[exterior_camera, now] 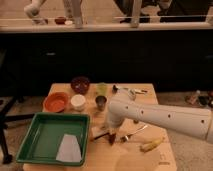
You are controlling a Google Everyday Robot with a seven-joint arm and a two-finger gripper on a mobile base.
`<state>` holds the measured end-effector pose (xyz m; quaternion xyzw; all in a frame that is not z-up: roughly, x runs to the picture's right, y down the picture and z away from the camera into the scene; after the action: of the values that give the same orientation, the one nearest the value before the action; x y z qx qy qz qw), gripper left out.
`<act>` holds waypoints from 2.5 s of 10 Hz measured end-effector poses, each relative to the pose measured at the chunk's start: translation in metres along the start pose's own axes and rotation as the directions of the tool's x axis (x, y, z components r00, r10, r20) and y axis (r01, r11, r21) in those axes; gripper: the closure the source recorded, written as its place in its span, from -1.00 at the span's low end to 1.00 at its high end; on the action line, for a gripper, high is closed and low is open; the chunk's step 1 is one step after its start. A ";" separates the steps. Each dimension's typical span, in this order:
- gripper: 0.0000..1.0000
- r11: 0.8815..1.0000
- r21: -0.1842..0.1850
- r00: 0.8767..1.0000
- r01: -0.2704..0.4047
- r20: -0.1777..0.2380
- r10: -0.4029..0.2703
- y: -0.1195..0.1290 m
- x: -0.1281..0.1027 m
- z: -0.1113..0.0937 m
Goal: Place eraser in paper cup
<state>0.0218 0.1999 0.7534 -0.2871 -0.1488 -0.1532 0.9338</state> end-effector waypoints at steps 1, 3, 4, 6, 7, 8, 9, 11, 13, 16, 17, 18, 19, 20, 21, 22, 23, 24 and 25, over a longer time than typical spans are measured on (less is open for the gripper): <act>1.00 1.000 0.000 1.000 0.000 0.001 0.000 0.000 0.000 0.000; 1.00 1.000 0.000 1.000 -0.004 -0.001 0.004 0.001 0.002 0.000; 1.00 1.000 0.000 1.000 -0.004 -0.001 0.004 0.001 0.001 0.000; 1.00 1.000 0.003 1.000 -0.005 0.004 0.005 0.002 0.000 0.000; 1.00 1.000 0.014 1.000 -0.010 0.014 0.010 0.003 -0.004 0.000; 1.00 1.000 0.024 1.000 -0.010 0.016 0.010 0.001 -0.007 -0.003; 1.00 1.000 0.027 1.000 -0.007 0.019 0.007 -0.001 -0.009 -0.004; 1.00 0.999 0.044 1.000 0.002 0.021 -0.003 -0.013 -0.015 -0.009; 1.00 0.999 0.053 1.000 0.009 0.019 -0.010 -0.027 -0.020 -0.013; 1.00 0.998 0.060 0.999 0.031 0.010 -0.032 -0.058 -0.032 -0.016; 1.00 0.997 0.060 0.999 0.040 0.010 -0.041 -0.071 -0.039 -0.014; 1.00 0.997 0.061 0.999 0.040 0.010 -0.041 -0.083 -0.045 -0.011; 1.00 0.998 0.061 1.000 0.026 0.006 -0.026 -0.091 -0.048 -0.009; 1.00 0.998 0.066 1.000 -0.013 -0.002 0.013 -0.101 -0.050 -0.007; 1.00 0.995 0.073 0.998 -0.067 -0.011 0.067 -0.112 -0.052 -0.005; 1.00 0.994 0.076 0.996 -0.083 -0.014 0.084 -0.117 -0.053 -0.005; 1.00 0.993 0.077 0.996 -0.090 -0.015 0.091 -0.119 -0.053 -0.006; 1.00 0.993 0.078 0.996 -0.092 -0.016 0.093 -0.119 -0.052 -0.006; 1.00 0.993 0.078 0.995 -0.093 -0.017 0.095 -0.118 -0.051 -0.006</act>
<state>-0.0673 0.1134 0.7880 -0.2558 -0.1315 -0.1062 0.9518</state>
